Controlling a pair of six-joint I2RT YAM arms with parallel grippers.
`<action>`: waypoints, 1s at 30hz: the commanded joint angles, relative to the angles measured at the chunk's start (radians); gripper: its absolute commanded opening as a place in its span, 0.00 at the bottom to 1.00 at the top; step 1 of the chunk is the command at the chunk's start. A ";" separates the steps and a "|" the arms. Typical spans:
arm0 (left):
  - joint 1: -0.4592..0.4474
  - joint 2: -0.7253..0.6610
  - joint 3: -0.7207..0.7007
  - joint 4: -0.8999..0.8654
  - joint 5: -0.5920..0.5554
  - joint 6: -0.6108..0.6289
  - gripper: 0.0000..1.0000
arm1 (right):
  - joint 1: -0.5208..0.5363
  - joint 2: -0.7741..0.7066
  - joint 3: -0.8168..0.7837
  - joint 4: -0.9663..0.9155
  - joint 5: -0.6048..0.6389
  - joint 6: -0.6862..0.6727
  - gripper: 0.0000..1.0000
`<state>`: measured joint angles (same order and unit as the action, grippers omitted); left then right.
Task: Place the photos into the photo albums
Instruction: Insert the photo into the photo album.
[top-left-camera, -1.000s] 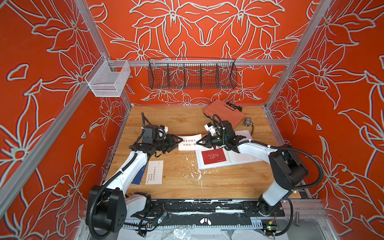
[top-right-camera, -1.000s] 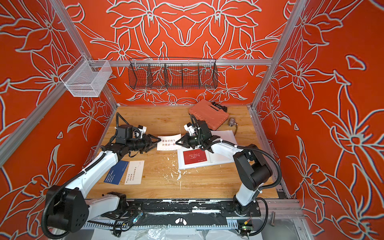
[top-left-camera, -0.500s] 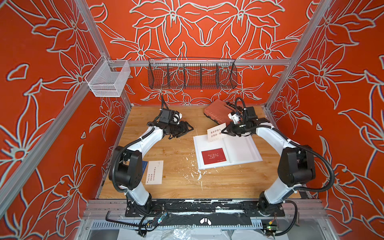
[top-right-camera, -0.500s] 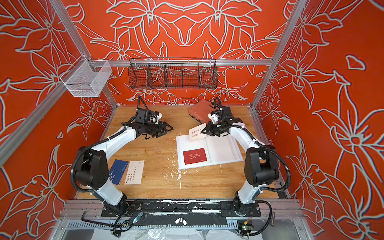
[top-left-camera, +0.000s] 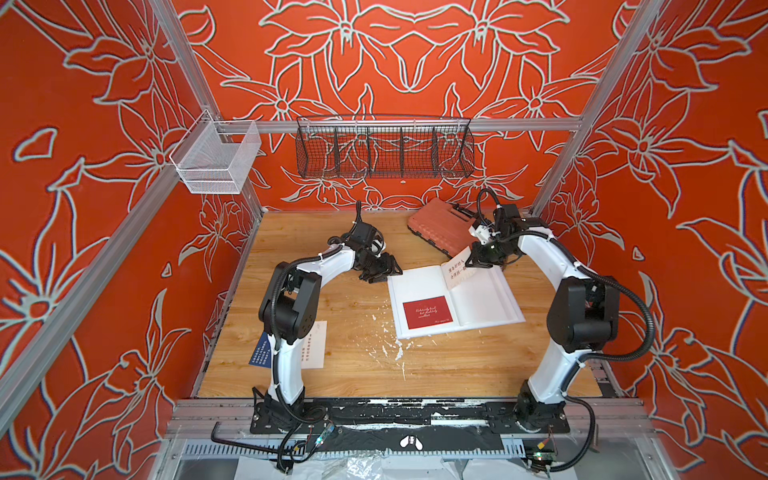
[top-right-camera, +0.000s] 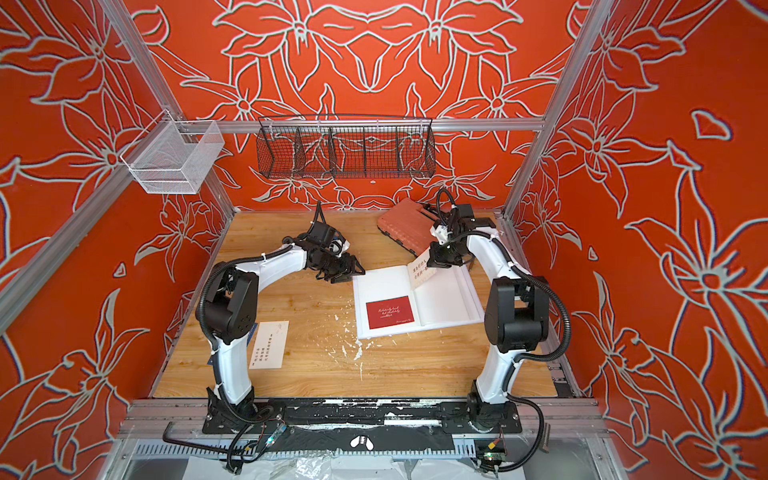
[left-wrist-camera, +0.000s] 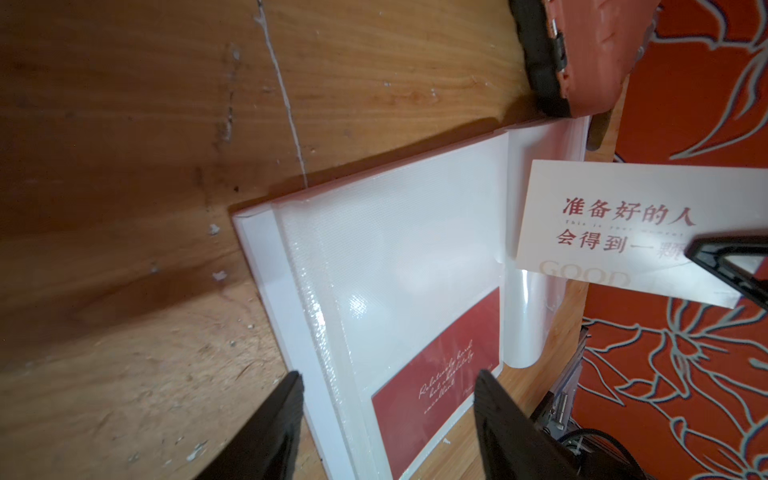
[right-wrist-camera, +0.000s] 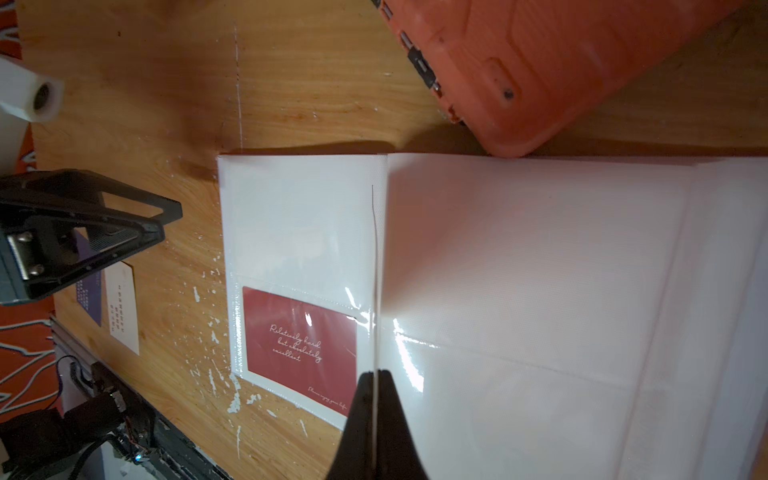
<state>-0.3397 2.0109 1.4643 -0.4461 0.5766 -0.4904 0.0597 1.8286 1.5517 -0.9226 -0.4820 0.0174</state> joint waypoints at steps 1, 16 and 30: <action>0.002 0.015 0.020 -0.036 -0.011 0.004 0.64 | -0.008 0.024 0.032 -0.057 0.056 -0.080 0.00; -0.002 0.061 0.028 -0.065 -0.032 0.002 0.64 | -0.008 0.144 0.128 -0.060 0.121 -0.079 0.00; -0.002 0.086 0.062 -0.086 -0.035 0.019 0.63 | 0.025 0.210 0.197 -0.134 0.173 -0.090 0.00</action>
<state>-0.3397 2.0769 1.5131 -0.5014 0.5434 -0.4889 0.0666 2.0068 1.7248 -0.9924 -0.3393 -0.0422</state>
